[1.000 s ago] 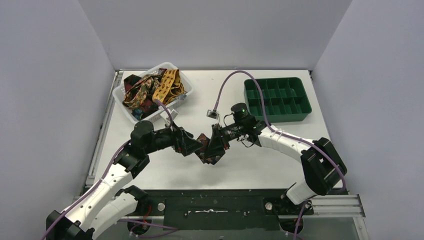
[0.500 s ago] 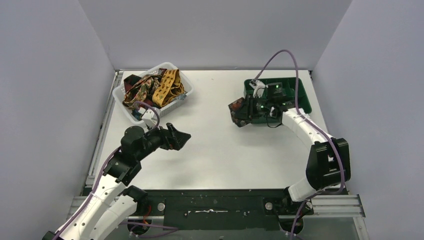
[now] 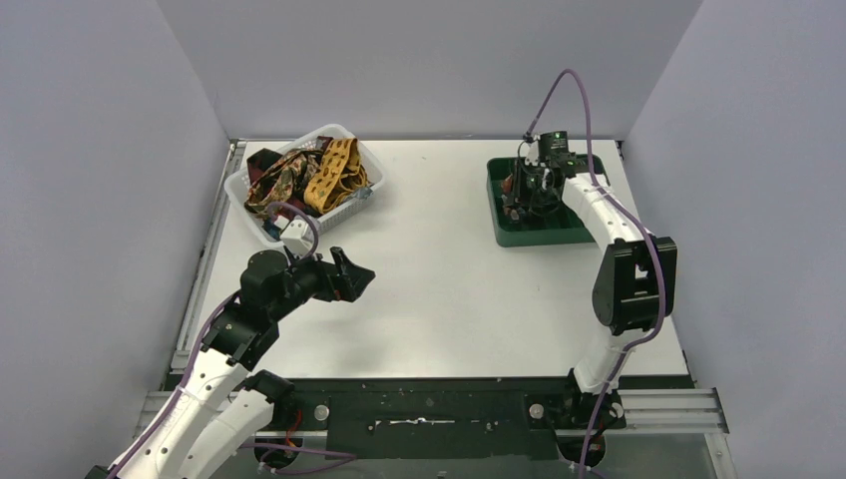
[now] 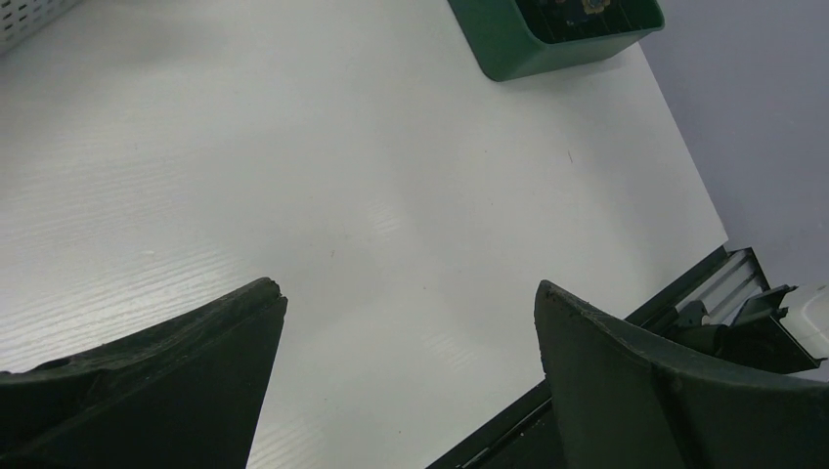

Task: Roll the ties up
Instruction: Place the tie in the storage box.

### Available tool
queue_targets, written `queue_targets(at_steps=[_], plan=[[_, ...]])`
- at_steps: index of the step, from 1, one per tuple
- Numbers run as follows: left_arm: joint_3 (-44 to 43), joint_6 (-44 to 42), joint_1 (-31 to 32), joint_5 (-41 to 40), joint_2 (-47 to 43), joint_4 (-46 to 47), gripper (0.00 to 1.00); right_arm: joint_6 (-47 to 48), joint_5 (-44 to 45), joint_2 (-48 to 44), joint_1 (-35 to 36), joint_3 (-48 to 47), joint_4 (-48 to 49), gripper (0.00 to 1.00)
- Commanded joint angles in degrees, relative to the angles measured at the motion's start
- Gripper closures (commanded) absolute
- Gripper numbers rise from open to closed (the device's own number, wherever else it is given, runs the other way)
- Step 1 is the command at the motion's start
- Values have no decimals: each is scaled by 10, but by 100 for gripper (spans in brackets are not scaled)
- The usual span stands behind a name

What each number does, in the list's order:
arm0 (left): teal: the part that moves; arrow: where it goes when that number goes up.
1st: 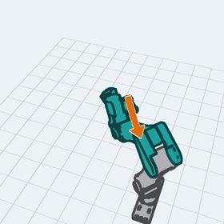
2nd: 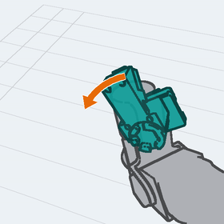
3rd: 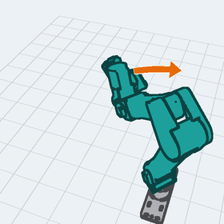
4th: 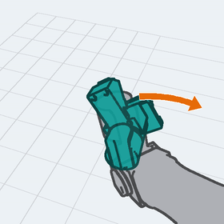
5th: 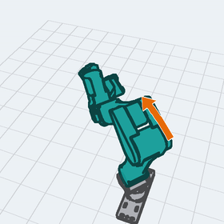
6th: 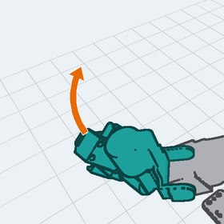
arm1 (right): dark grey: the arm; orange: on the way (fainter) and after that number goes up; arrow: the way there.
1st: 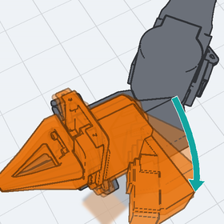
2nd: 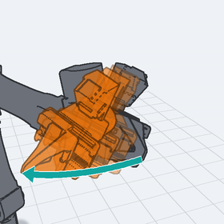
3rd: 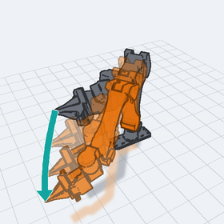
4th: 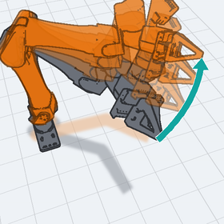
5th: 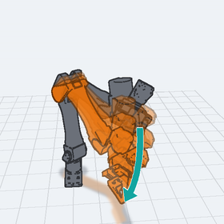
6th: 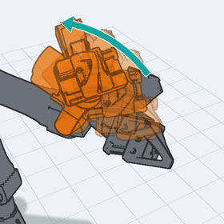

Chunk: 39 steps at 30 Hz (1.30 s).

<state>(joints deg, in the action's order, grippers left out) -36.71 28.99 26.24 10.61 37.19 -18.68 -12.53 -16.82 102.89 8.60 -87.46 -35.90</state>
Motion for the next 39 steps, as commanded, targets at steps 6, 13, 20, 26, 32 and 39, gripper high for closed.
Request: queue_targets(at_steps=[6,13,20,26,32,39], plan=[[-10,-15,-7,-4,5,9,3,24,87,28,10,-35,-52,100],[-12,-18,-8,-4,8,9,3,31,98,72,17,-70,-62,100],[-6,-19,-13,-3,16,14,3,27,108,117,27,-107,-84,100],[-3,-16,-15,-2,20,21,3,12,141,98,33,-73,-81,100],[1,-12,-17,4,26,31,3,8,140,108,35,-65,-80,100],[0,-8,-18,2,21,31,3,10,158,141,55,-101,-103,100]])
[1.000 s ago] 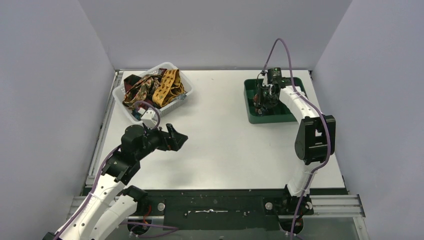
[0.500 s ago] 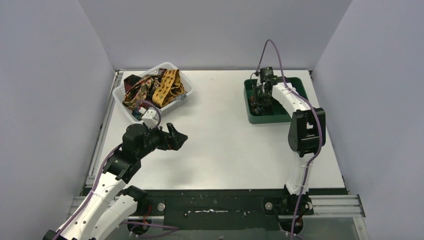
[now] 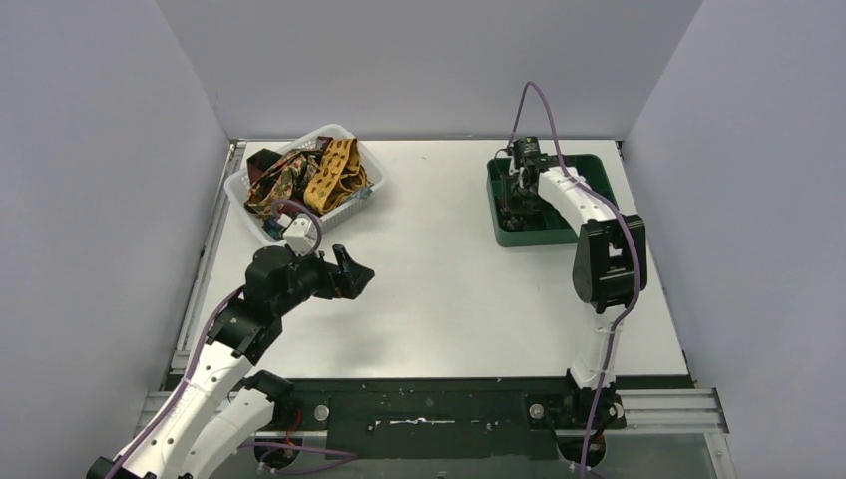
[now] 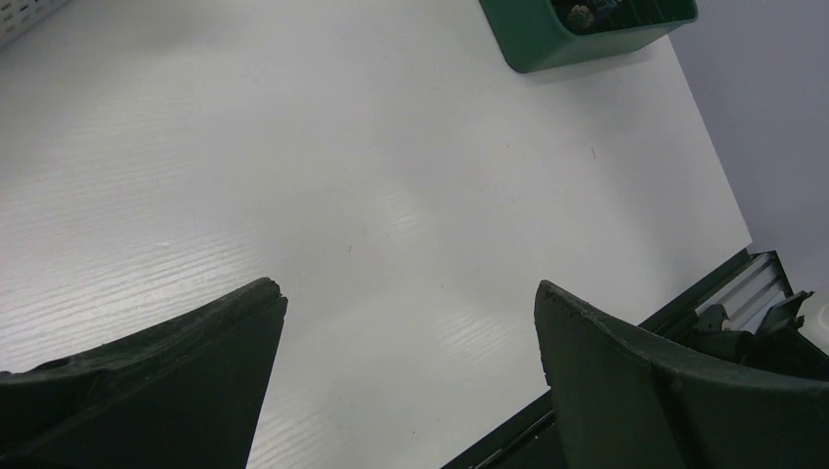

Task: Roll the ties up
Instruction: Place the tie in the storage box.

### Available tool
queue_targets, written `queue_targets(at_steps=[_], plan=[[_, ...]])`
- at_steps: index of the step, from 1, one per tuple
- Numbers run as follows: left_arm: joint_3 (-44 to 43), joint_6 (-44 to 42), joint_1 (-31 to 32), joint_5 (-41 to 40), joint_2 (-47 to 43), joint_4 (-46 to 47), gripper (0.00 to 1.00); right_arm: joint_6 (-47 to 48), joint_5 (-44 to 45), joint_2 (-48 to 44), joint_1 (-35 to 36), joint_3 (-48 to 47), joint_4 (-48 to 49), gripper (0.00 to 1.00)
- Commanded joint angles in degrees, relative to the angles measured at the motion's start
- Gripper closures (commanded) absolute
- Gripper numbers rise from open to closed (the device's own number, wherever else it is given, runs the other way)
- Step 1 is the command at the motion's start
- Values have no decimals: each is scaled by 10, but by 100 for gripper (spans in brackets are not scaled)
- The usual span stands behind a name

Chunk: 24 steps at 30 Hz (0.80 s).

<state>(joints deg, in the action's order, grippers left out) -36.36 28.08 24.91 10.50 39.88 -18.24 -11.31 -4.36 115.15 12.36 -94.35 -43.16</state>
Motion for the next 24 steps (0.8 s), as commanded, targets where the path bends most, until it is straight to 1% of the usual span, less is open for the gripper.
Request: queue_targets(at_steps=[1,7,15,24], plan=[[-3,2,-5,3,-6,26,3,-4,38,18,22,-36,-36,100],[2,6,-6,6,-7,29,3,-3,77,-17,25,-35,-43,100],[6,12,-6,14,-4,39,3,-1,72,-29,25,-61,-81,100],[14,16,-7,16,-10,42,3,2,65,-30,23,-79,-79,100]])
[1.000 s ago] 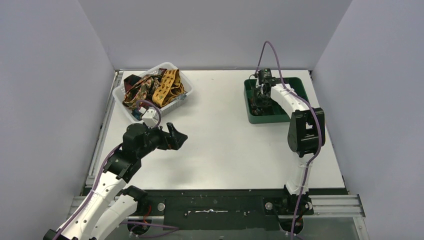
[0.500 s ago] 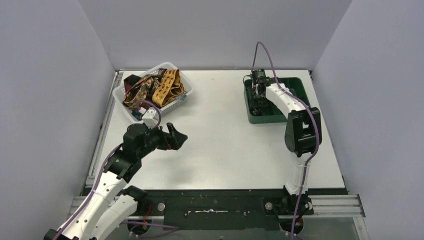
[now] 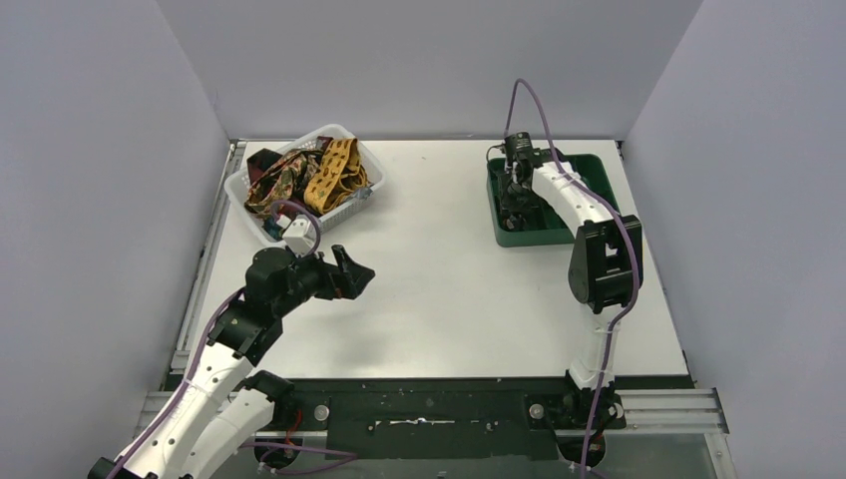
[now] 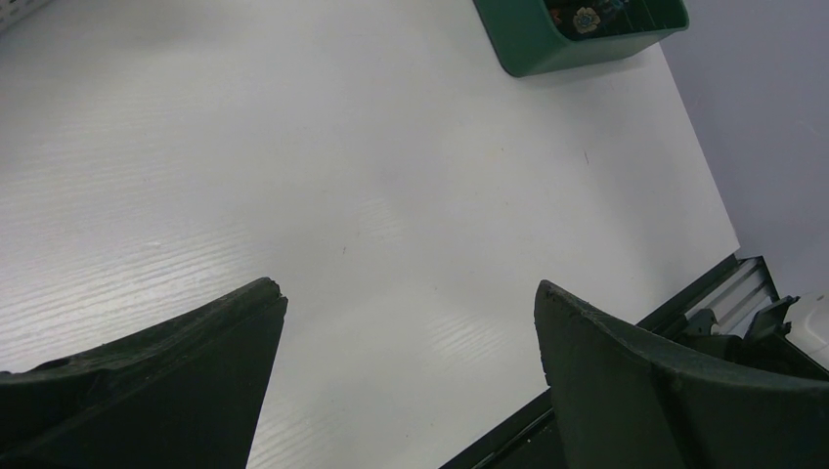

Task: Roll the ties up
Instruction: Place the tie in the storage box.

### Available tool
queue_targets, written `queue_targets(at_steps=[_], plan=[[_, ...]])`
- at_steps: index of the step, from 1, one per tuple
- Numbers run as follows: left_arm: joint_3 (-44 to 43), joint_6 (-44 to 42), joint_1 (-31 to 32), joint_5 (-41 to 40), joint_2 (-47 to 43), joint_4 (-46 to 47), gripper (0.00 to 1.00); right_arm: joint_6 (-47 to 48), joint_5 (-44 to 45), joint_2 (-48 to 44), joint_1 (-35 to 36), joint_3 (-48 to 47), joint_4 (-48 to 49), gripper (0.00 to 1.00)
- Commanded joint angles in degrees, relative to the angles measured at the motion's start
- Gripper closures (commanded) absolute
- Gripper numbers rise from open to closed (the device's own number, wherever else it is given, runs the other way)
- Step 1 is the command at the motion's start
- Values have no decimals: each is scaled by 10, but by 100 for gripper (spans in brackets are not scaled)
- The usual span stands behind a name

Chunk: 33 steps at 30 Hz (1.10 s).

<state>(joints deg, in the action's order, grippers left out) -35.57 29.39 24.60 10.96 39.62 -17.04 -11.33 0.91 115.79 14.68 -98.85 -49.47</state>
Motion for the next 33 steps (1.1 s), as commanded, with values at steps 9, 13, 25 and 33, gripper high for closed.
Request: queue_targets(at_steps=[9,13,25,33], plan=[[11,11,-5,16,-2,46,3,4,1,-30,-2,-24,-22,100],[8,8,-5,15,-5,39,3,4,-5,-21,3,-25,-30,100],[16,14,-6,15,-8,45,3,12,-23,5,3,-11,-17,100],[14,14,-7,15,-7,42,3,6,-30,43,5,-13,13,100]])
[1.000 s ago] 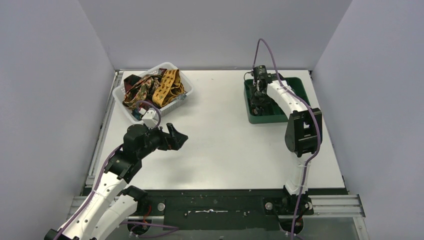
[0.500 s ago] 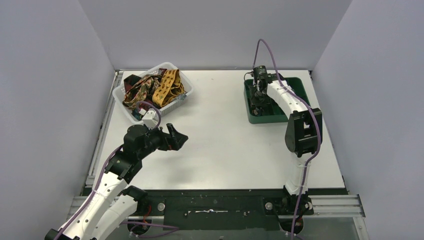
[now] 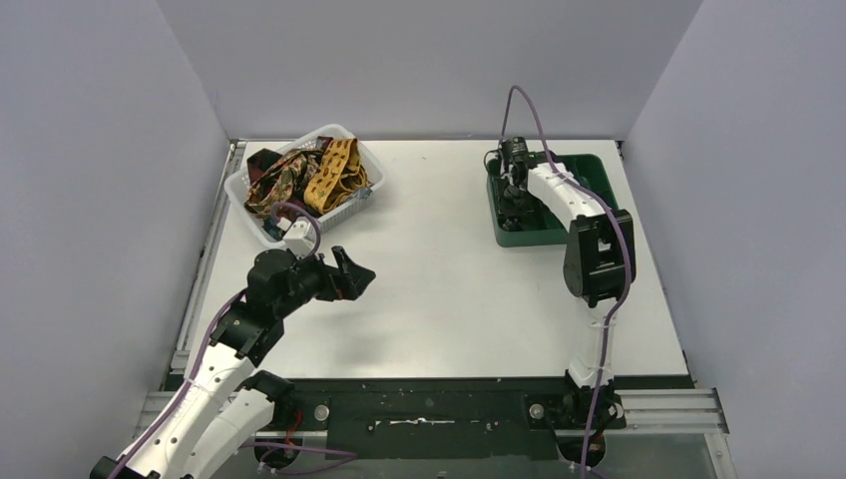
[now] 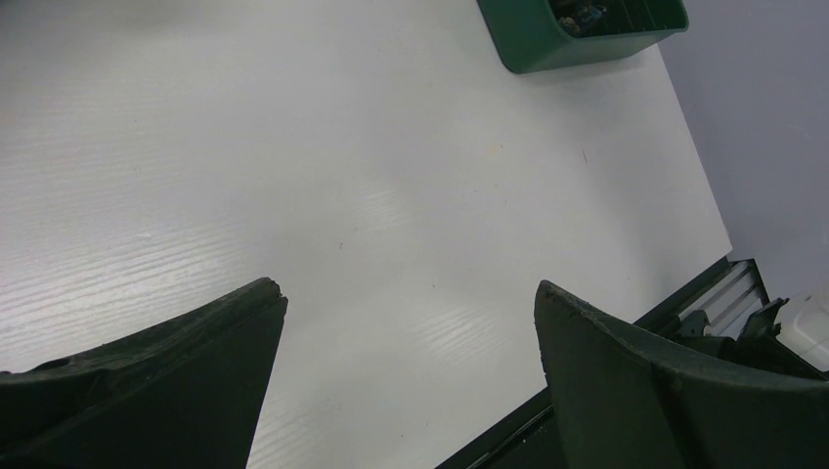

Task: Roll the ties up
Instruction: Place the tie in the storage box.

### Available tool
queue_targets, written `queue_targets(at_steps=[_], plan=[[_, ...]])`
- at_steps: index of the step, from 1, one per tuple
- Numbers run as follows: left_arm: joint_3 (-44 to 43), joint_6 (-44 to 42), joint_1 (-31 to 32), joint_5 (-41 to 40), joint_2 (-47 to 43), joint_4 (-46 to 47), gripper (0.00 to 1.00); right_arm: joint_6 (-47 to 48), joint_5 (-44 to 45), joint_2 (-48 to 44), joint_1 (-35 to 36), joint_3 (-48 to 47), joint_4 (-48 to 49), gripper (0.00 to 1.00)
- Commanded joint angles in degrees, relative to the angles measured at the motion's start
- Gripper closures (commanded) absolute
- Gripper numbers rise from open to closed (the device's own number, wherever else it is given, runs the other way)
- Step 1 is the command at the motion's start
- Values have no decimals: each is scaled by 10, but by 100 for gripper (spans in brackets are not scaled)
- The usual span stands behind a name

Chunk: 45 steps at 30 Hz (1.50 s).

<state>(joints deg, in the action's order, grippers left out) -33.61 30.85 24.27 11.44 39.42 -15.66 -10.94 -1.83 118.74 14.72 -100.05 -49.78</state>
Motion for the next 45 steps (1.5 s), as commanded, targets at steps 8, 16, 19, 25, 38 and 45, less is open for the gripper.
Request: queue_targets(at_steps=[8,16,19,25,38,45], plan=[[-5,0,-5,13,0,27,3,-4,16,14,4,35,50,100],[1,12,-9,23,8,32,3,4,32,8,6,39,69,79],[9,22,-9,32,7,52,3,7,35,-2,6,24,60,62],[4,19,-9,37,10,44,3,8,34,-14,5,24,56,47],[10,24,-10,37,2,43,3,18,23,-18,4,-2,35,30],[2,17,-11,41,10,41,3,17,23,-37,4,-3,29,23]])
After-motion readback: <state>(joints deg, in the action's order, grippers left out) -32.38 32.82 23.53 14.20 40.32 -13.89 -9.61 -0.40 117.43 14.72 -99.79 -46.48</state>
